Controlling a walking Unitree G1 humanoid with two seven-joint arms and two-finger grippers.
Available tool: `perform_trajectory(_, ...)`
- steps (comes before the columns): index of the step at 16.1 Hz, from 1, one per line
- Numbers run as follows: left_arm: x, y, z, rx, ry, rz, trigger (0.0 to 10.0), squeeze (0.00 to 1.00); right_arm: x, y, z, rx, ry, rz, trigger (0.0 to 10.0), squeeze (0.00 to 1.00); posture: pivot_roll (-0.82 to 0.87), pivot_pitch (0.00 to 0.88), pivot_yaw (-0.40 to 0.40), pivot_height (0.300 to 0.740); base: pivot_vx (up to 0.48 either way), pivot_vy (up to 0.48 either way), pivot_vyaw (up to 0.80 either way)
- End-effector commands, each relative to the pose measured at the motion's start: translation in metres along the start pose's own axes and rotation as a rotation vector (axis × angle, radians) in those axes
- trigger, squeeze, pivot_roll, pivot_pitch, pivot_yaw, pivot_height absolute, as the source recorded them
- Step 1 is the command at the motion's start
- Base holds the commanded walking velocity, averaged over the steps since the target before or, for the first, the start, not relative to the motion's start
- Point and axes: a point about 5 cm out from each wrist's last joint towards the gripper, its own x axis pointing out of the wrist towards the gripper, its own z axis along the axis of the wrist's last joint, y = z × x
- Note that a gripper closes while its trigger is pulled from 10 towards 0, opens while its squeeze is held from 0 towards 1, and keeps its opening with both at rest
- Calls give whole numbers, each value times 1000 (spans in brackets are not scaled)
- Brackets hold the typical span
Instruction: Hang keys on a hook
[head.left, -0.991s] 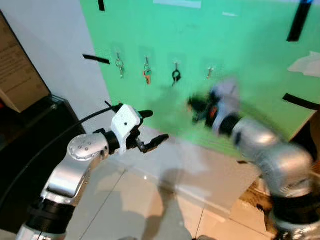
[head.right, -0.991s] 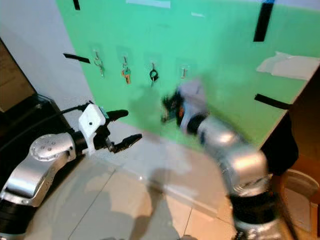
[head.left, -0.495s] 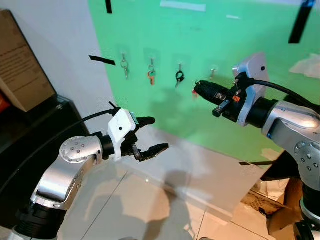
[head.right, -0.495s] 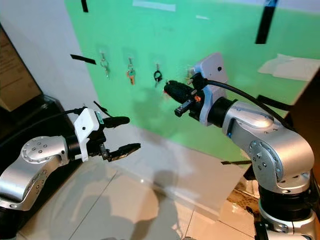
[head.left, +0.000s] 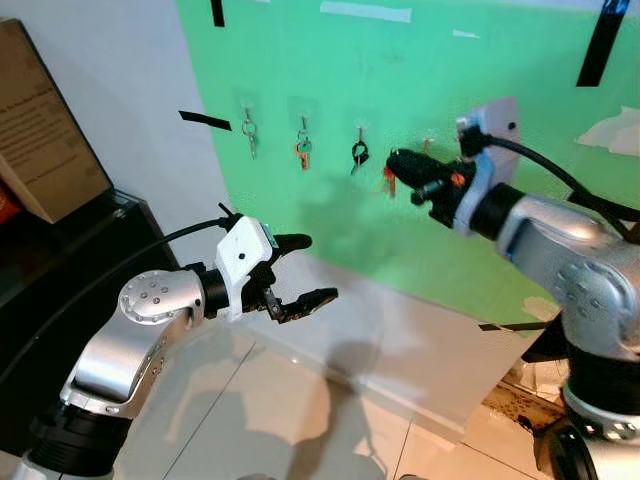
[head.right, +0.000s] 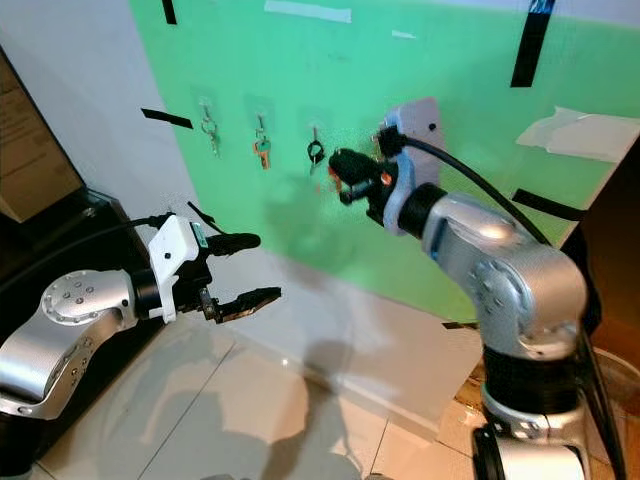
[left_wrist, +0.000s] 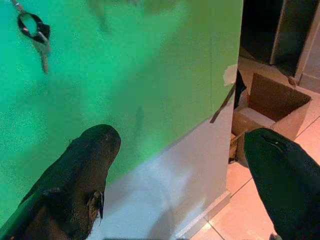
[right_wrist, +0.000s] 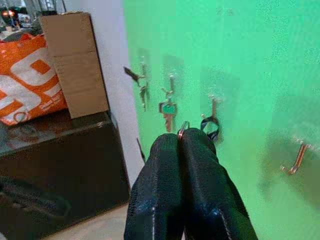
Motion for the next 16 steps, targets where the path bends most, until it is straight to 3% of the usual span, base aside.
perform_trajectory(1, 1, 2, 8, 23, -12, -6, 10000, 75, 7, -5, 3, 8, -14, -49, 10000, 0, -52, 0, 66, 740, 0, 0, 0)
perform_trajectory(3, 1, 2, 9, 24, -18, -3, 10000, 75, 14, -13, 2, 50, -10, -127, 10000, 0, -44, 0, 57, 740, 0, 0, 0)
perform_trajectory(11, 0, 1, 9, 13, -24, 8, 10000, 75, 12, -25, -7, 109, 21, -205, 10000, 0, -46, 0, 51, 740, 0, 0, 0)
perform_trajectory(16, 1, 1, 9, 11, -26, 2, 10000, 75, 11, -34, -22, 204, 33, -285, 10000, 0, -51, 0, 59, 740, 0, 0, 0)
